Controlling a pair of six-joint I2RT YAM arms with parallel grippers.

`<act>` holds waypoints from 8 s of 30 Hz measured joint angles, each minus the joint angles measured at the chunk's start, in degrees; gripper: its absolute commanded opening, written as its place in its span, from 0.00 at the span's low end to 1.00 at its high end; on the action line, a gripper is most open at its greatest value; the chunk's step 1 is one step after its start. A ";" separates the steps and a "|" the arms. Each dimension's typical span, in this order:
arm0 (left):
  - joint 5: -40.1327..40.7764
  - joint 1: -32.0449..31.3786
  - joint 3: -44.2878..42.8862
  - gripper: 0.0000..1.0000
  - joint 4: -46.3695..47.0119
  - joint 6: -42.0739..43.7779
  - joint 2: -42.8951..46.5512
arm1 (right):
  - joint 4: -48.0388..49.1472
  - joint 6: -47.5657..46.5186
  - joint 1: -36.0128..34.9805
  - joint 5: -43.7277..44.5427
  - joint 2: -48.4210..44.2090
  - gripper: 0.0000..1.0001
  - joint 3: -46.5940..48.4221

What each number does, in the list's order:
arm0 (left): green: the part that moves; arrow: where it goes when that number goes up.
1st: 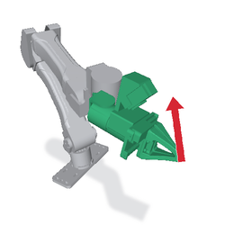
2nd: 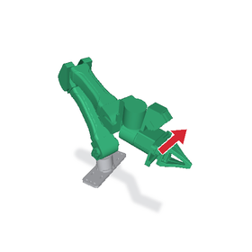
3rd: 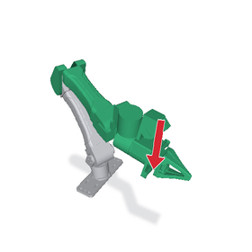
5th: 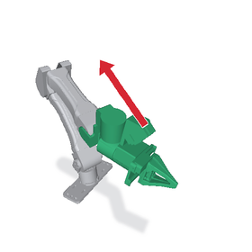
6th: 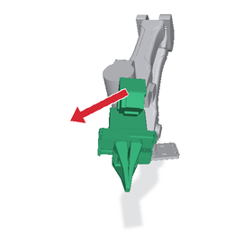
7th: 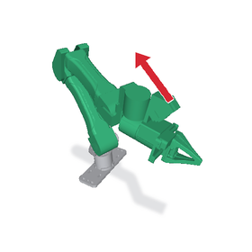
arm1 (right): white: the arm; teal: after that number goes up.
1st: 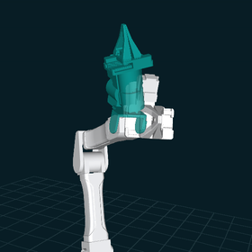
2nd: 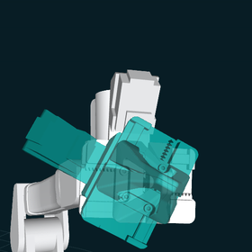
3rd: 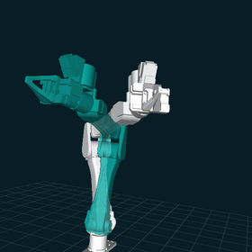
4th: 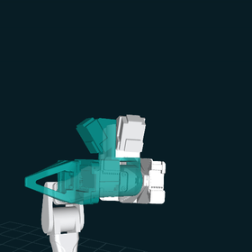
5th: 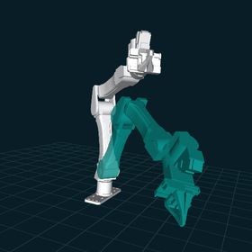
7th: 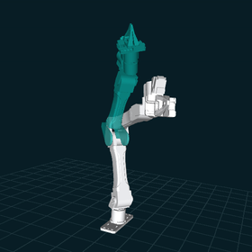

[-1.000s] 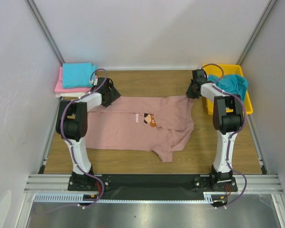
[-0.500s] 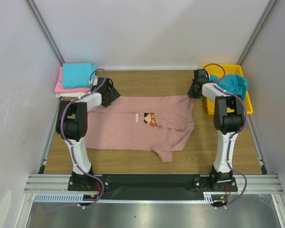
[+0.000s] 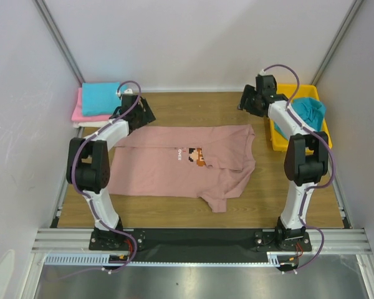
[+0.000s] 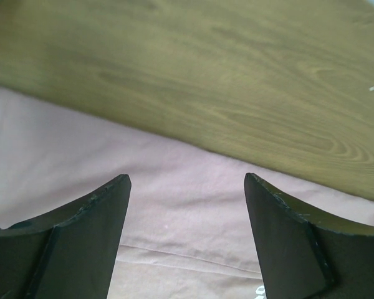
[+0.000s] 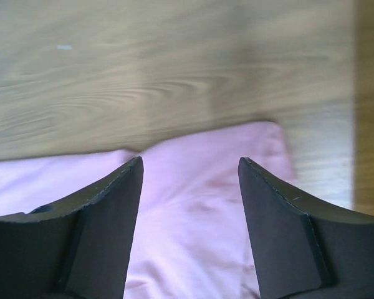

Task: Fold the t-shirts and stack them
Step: Fold the tshirt

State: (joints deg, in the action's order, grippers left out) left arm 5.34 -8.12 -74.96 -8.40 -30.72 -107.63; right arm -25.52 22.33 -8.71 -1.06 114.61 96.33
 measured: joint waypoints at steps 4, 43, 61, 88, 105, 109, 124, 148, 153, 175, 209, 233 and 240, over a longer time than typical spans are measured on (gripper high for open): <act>0.28 0.00 -0.85 0.80 1.27 2.03 0.70 | 1.25 0.35 -2.29 -1.86 -1.33 0.66 0.28; 0.48 4.11 -0.74 0.79 -0.02 -6.82 -7.30 | 5.75 2.45 1.16 2.32 1.75 0.55 -14.88; -2.58 3.72 -1.18 0.79 2.25 -6.80 -6.88 | 3.39 1.46 -0.72 2.51 2.56 0.36 -5.03; -2.16 4.04 -9.68 0.78 -1.33 -15.82 -13.86 | 2.19 1.60 1.05 6.64 13.64 0.28 1.90; -6.05 4.46 -21.64 0.82 -2.45 -12.31 -21.35 | -4.85 -1.46 2.95 3.04 26.47 0.58 25.83; -7.15 4.52 -21.73 0.84 -3.23 -7.93 -18.97 | -6.21 -2.58 2.69 -0.46 25.35 0.80 28.94; -3.15 -12.22 -1.18 0.86 -2.58 -2.16 24.87 | -0.63 3.37 -0.96 -5.05 -30.62 0.87 -14.73; 29.05 -65.81 -13.68 0.82 -22.99 -7.87 -4.42 | -19.28 9.60 6.97 2.78 -64.15 0.82 -52.41; 28.87 -66.60 -13.99 0.72 -23.45 -6.05 -7.93 | -20.00 9.60 7.69 2.29 -65.11 0.82 -52.41; 30.05 -66.31 -15.61 0.10 -23.12 -7.52 -13.55 | -18.75 10.71 7.74 -1.22 -66.62 0.82 -54.84; 15.39 -61.44 6.40 0.00 -18.23 -37.79 6.69 | -1.38 20.33 -0.72 -11.19 -59.67 0.48 -68.78; 10.38 -60.33 12.79 0.00 -12.87 -37.70 14.01 | 5.27 20.72 -1.38 -7.76 -48.72 0.29 -64.39; 10.25 -60.30 13.70 0.00 -12.24 -37.70 14.10 | 8.28 20.46 -2.93 -6.36 -47.15 0.22 -59.45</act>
State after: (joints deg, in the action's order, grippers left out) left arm 15.59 -68.42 -61.25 -20.64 -68.42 -93.54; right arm -17.23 42.78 -11.64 -7.42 67.46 36.88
